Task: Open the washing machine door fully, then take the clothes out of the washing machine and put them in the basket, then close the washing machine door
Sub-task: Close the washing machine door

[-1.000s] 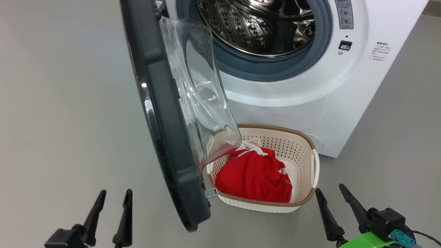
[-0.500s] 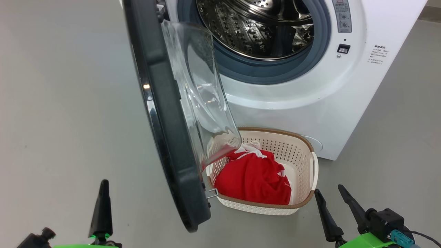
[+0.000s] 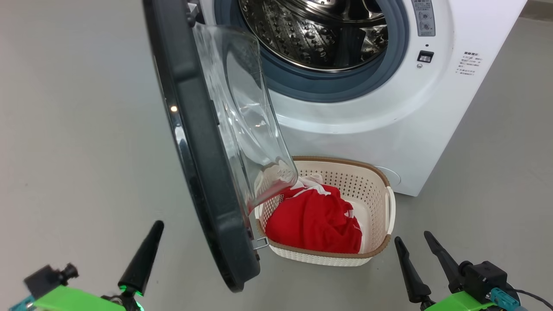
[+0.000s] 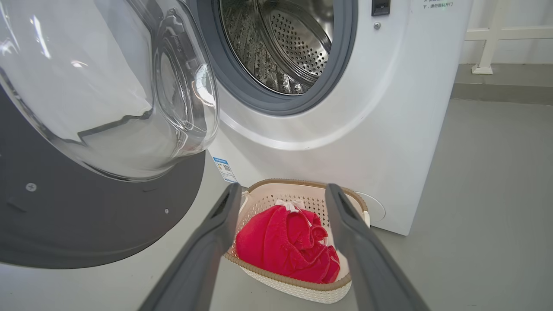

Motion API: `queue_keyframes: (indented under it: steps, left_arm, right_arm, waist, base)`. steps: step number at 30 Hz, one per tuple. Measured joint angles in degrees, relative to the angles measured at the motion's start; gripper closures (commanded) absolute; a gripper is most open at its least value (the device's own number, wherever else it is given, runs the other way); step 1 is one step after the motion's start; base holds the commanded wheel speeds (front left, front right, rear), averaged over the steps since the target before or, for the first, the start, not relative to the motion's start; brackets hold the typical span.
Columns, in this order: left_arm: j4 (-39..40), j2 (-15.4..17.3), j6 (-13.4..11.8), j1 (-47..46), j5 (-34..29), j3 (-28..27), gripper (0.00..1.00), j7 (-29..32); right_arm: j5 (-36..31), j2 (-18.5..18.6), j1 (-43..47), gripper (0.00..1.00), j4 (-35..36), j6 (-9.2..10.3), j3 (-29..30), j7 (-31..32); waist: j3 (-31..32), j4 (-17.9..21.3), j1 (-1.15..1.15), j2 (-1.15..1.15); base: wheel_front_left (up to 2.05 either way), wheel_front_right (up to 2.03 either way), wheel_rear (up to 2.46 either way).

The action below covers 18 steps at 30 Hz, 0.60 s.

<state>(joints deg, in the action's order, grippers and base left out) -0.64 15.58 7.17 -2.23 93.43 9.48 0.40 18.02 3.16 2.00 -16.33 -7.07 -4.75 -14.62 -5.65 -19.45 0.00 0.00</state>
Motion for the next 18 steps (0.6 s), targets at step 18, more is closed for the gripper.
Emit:
queue_keyframes:
  steps: [18]
  left_arm:
    - [2.1,-4.3,0.0,-3.1,-2.2,0.8,1.00,14.7]
  right_arm:
    - [0.0,-0.1,-1.6,0.00,0.1,0.00,0.5,0.0]
  waist:
    - [-1.7,3.2,0.00,0.00]
  base:
    - [0.00,0.00,0.00]
